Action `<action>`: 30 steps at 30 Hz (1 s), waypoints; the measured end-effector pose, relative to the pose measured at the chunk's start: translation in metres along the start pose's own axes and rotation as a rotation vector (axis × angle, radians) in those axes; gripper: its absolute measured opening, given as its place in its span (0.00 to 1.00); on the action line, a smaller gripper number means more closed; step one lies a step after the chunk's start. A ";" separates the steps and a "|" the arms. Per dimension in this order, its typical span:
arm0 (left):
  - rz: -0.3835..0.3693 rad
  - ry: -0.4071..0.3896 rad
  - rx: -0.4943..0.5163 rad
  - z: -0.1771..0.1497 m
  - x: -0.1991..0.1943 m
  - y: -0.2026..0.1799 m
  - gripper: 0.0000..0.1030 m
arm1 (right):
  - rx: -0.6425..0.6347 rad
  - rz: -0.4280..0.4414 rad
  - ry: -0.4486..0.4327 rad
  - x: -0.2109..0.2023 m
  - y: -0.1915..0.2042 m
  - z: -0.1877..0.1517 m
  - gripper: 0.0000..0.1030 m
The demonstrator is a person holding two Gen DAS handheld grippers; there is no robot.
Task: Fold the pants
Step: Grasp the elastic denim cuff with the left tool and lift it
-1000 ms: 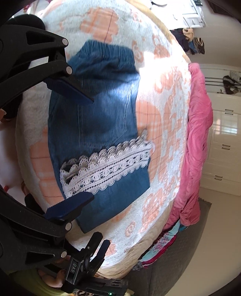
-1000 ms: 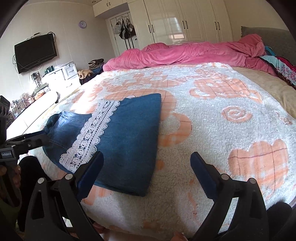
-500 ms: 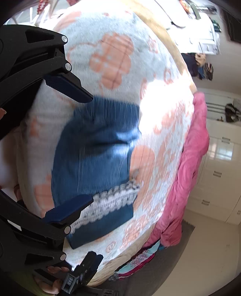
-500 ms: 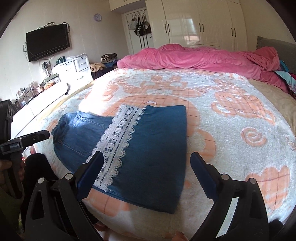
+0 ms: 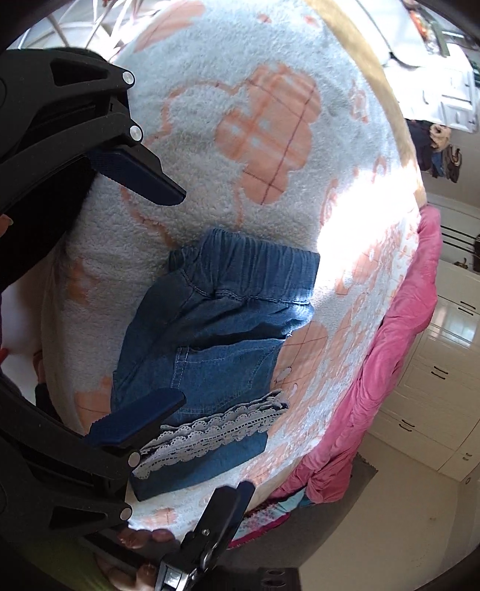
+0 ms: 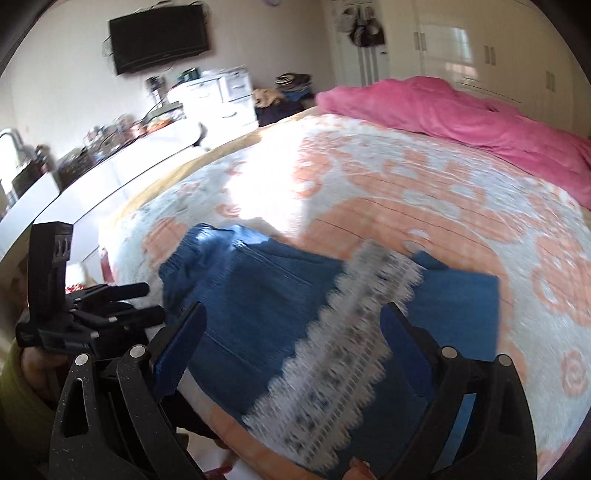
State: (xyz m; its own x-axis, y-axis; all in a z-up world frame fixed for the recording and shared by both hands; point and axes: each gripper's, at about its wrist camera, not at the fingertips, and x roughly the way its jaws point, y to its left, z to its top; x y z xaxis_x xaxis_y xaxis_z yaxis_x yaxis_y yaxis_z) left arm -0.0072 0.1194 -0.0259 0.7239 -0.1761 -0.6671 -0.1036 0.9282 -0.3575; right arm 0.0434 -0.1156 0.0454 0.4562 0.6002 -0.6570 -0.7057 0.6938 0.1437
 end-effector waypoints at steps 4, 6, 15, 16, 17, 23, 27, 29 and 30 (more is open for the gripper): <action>-0.078 0.040 -0.038 -0.004 0.009 0.004 0.64 | -0.068 0.034 0.061 0.031 0.019 0.024 0.91; -0.094 0.058 -0.052 -0.005 0.014 0.005 0.58 | -0.082 0.059 0.080 0.043 0.025 0.033 0.91; -0.119 0.066 -0.091 -0.008 0.025 0.010 0.56 | -0.181 0.118 0.223 0.106 0.057 0.066 0.91; -0.123 0.067 -0.096 -0.007 0.026 0.012 0.56 | -0.193 0.127 0.235 0.111 0.060 0.068 0.91; -0.126 0.068 -0.099 -0.008 0.026 0.013 0.56 | -0.206 0.132 0.246 0.118 0.064 0.070 0.91; -0.144 0.064 -0.106 -0.007 0.027 0.018 0.59 | -0.248 0.133 0.338 0.161 0.077 0.074 0.91; -0.152 0.064 -0.105 -0.005 0.029 0.019 0.62 | -0.225 0.163 0.357 0.178 0.079 0.071 0.91; -0.155 0.064 -0.102 -0.005 0.029 0.018 0.65 | -0.212 0.180 0.366 0.182 0.079 0.069 0.85; -0.156 0.064 -0.101 -0.005 0.030 0.017 0.66 | -0.208 0.195 0.373 0.184 0.079 0.067 0.66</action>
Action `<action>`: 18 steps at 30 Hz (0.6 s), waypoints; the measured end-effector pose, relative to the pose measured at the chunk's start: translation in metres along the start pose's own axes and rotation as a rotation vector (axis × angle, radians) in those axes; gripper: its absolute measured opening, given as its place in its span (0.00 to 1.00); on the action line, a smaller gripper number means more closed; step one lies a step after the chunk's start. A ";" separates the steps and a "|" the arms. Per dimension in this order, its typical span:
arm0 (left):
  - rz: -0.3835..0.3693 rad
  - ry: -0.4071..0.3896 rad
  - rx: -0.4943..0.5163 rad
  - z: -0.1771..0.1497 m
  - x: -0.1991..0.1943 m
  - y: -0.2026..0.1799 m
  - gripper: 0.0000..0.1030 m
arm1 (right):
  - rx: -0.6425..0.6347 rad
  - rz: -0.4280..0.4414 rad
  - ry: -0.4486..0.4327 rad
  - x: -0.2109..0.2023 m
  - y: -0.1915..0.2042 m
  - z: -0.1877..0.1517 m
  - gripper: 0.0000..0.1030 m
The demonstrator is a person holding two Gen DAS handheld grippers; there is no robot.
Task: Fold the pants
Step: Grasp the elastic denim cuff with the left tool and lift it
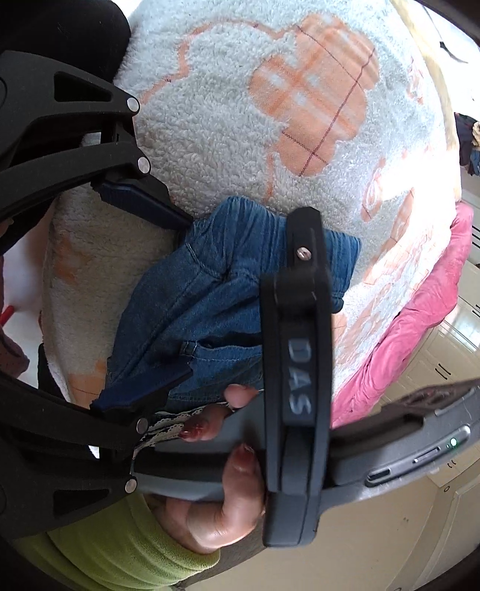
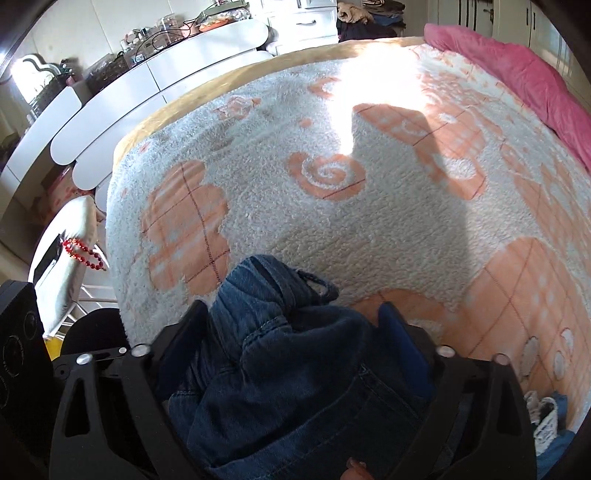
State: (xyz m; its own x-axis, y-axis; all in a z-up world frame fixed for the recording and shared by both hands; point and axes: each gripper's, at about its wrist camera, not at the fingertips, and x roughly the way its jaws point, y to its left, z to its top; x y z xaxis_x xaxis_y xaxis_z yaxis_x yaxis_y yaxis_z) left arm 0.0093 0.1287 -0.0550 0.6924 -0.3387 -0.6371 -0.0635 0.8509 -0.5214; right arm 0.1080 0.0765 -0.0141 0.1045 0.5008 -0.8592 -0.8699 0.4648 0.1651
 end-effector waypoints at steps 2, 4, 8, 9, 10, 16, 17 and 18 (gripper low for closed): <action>-0.001 -0.001 0.000 0.000 0.001 -0.001 0.69 | 0.005 0.030 -0.008 -0.001 0.001 -0.003 0.55; -0.009 -0.006 -0.008 0.001 0.002 -0.001 0.71 | -0.003 0.033 -0.026 -0.007 0.002 -0.006 0.46; -0.020 -0.019 -0.026 0.004 0.003 -0.003 0.75 | 0.018 0.077 -0.088 -0.033 -0.007 -0.012 0.36; -0.025 -0.026 -0.034 0.005 0.002 -0.004 0.77 | 0.027 0.095 -0.103 -0.040 -0.010 -0.014 0.34; -0.028 -0.028 -0.034 0.005 0.001 -0.004 0.78 | 0.041 0.112 -0.122 -0.049 -0.015 -0.016 0.34; -0.162 0.019 -0.062 0.011 0.012 -0.028 0.77 | 0.078 0.146 -0.218 -0.096 -0.042 -0.035 0.34; -0.183 0.023 -0.055 0.014 0.014 -0.037 0.77 | 0.082 0.148 -0.228 -0.101 -0.045 -0.038 0.34; -0.178 0.021 -0.039 0.015 0.014 -0.044 0.77 | 0.090 0.147 -0.241 -0.106 -0.050 -0.042 0.34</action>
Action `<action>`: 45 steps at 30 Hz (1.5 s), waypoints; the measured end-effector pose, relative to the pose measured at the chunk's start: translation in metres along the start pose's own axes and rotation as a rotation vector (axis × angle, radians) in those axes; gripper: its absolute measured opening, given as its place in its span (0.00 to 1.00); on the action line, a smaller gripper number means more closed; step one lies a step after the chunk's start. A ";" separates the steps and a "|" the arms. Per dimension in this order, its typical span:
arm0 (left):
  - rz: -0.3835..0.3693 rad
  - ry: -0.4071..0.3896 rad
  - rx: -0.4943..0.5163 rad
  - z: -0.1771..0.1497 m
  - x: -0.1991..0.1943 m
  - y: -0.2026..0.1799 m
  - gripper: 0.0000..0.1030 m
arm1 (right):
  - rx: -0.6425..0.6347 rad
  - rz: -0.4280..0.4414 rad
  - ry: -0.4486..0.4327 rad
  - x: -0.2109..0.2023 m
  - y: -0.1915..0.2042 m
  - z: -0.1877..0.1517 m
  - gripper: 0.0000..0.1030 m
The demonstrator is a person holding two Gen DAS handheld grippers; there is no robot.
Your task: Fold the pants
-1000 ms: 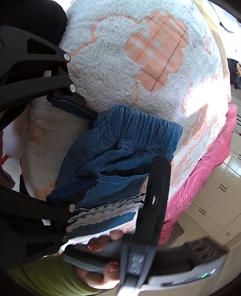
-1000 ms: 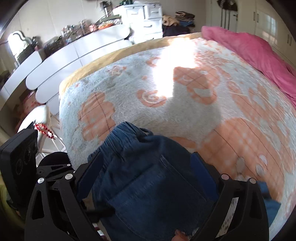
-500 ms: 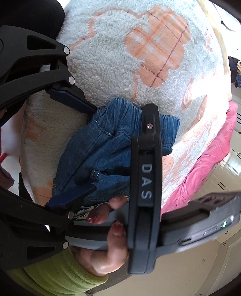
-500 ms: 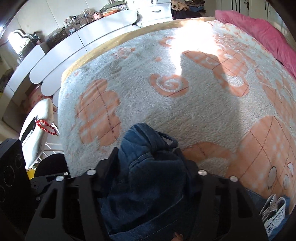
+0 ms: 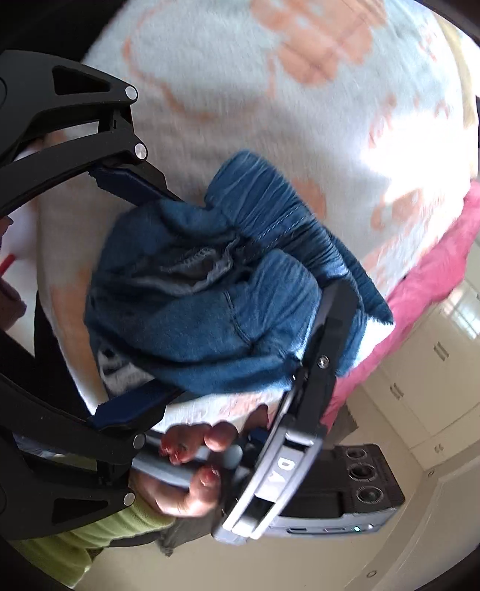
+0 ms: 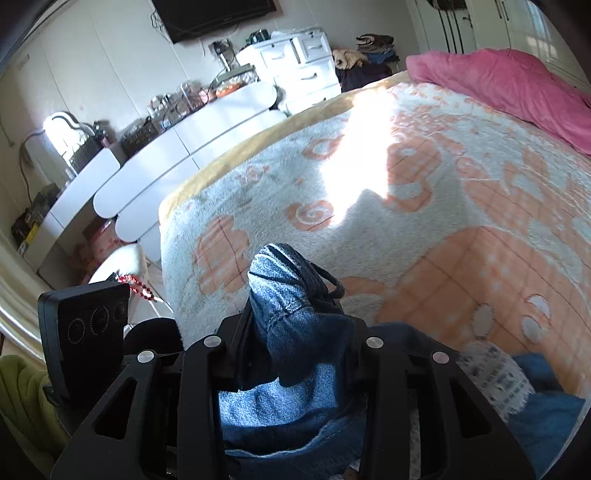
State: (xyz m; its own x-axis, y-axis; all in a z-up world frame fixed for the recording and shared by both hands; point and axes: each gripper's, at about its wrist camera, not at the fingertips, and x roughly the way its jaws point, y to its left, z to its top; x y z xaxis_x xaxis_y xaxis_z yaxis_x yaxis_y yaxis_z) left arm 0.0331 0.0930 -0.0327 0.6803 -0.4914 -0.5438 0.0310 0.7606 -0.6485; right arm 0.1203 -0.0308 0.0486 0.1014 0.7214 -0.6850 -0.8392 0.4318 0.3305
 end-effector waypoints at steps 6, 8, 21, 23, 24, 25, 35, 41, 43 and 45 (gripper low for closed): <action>0.000 0.005 0.098 0.007 0.013 -0.047 0.76 | 0.069 -0.010 -0.078 -0.044 -0.033 -0.017 0.34; 0.001 0.012 0.123 0.006 0.019 -0.060 0.76 | 0.089 -0.010 -0.100 -0.055 -0.042 -0.023 0.36; -0.066 0.193 0.347 -0.032 0.076 -0.124 0.77 | 0.331 -0.144 -0.241 -0.133 -0.109 -0.102 0.63; -0.046 0.211 0.383 -0.041 0.084 -0.132 0.77 | 0.333 -0.163 -0.221 -0.131 -0.107 -0.113 0.63; -0.026 0.209 0.406 -0.044 0.086 -0.135 0.77 | 0.331 -0.159 -0.211 -0.128 -0.103 -0.116 0.66; -0.015 0.207 0.423 -0.044 0.086 -0.136 0.77 | 0.324 -0.162 -0.188 -0.123 -0.100 -0.119 0.66; -0.035 0.201 0.383 -0.059 0.066 -0.127 0.77 | 0.326 -0.322 -0.094 -0.103 -0.104 -0.148 0.72; 0.006 0.137 0.361 -0.050 0.036 -0.118 0.80 | 0.333 -0.319 -0.247 -0.149 -0.090 -0.154 0.76; 0.030 0.108 0.363 -0.044 0.030 -0.121 0.82 | 0.340 -0.334 -0.279 -0.160 -0.087 -0.158 0.78; 0.067 0.089 0.363 -0.038 0.024 -0.117 0.82 | 0.324 -0.355 -0.307 -0.170 -0.079 -0.162 0.81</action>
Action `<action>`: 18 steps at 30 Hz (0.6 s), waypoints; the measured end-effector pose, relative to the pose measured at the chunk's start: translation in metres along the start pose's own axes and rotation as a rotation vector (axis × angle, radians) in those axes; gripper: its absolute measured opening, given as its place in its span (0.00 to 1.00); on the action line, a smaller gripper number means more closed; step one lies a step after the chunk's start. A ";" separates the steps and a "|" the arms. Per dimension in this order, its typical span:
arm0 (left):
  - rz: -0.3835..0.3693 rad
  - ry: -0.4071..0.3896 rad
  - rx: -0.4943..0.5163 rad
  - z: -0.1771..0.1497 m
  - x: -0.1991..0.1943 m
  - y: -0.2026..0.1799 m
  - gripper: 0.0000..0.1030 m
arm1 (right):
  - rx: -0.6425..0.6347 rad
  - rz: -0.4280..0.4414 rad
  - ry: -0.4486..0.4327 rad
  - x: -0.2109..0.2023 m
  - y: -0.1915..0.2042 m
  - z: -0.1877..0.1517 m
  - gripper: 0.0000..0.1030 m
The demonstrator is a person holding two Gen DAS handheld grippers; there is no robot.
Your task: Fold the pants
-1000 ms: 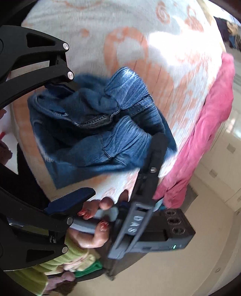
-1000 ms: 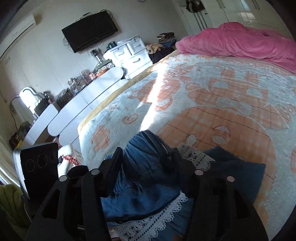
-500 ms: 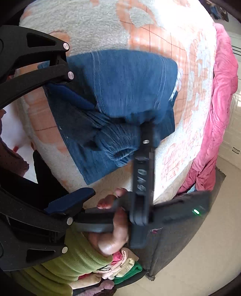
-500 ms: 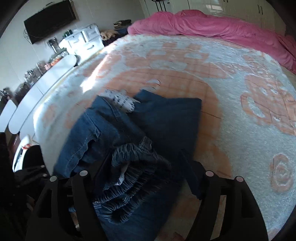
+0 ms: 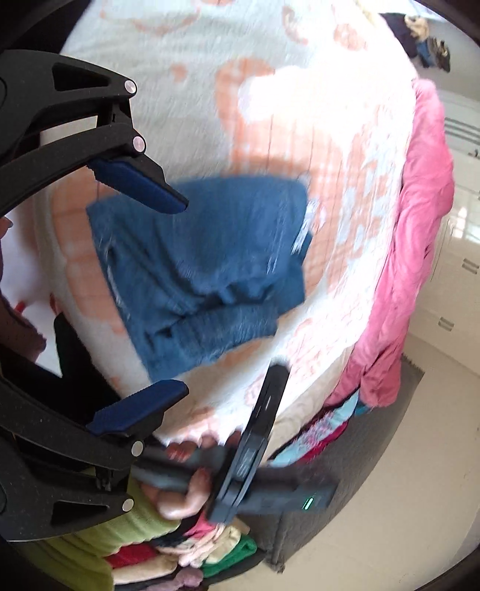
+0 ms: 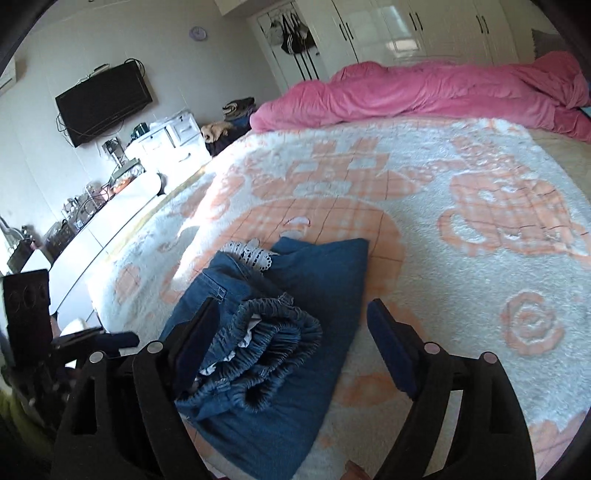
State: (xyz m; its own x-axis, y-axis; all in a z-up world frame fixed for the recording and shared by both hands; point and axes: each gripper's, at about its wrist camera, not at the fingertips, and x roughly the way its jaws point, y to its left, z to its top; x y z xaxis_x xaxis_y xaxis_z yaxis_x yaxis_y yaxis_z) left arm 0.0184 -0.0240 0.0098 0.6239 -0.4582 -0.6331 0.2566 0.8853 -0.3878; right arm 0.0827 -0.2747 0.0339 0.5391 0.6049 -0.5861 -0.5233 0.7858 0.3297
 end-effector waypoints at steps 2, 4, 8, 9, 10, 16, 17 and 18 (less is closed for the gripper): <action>0.017 -0.009 -0.006 0.005 -0.004 0.006 0.83 | -0.022 -0.008 -0.020 -0.010 0.005 -0.004 0.84; 0.033 -0.017 -0.016 0.007 -0.006 0.012 0.83 | -0.049 -0.004 -0.038 -0.019 0.013 -0.009 0.85; 0.059 -0.025 -0.024 0.012 -0.008 0.019 0.86 | -0.115 0.002 -0.043 -0.033 0.034 -0.025 0.85; 0.067 -0.029 -0.026 0.013 -0.009 0.020 0.86 | -0.127 0.008 -0.043 -0.036 0.039 -0.029 0.85; 0.069 -0.030 -0.028 0.015 -0.010 0.022 0.86 | -0.143 0.017 -0.040 -0.038 0.045 -0.035 0.85; 0.096 -0.033 -0.031 0.018 -0.008 0.030 0.86 | -0.268 0.052 0.006 -0.040 0.082 -0.061 0.85; 0.103 -0.035 -0.031 0.019 -0.008 0.031 0.86 | -0.288 0.056 0.015 -0.038 0.088 -0.064 0.85; 0.112 -0.038 -0.028 0.021 -0.008 0.033 0.86 | -0.317 0.059 0.032 -0.034 0.096 -0.068 0.85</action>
State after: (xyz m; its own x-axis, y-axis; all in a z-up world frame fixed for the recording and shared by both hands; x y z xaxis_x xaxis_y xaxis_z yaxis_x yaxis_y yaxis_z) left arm 0.0379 0.0102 0.0161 0.6751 -0.3525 -0.6480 0.1631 0.9280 -0.3349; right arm -0.0311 -0.2290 0.0348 0.4833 0.6402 -0.5971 -0.7353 0.6671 0.1201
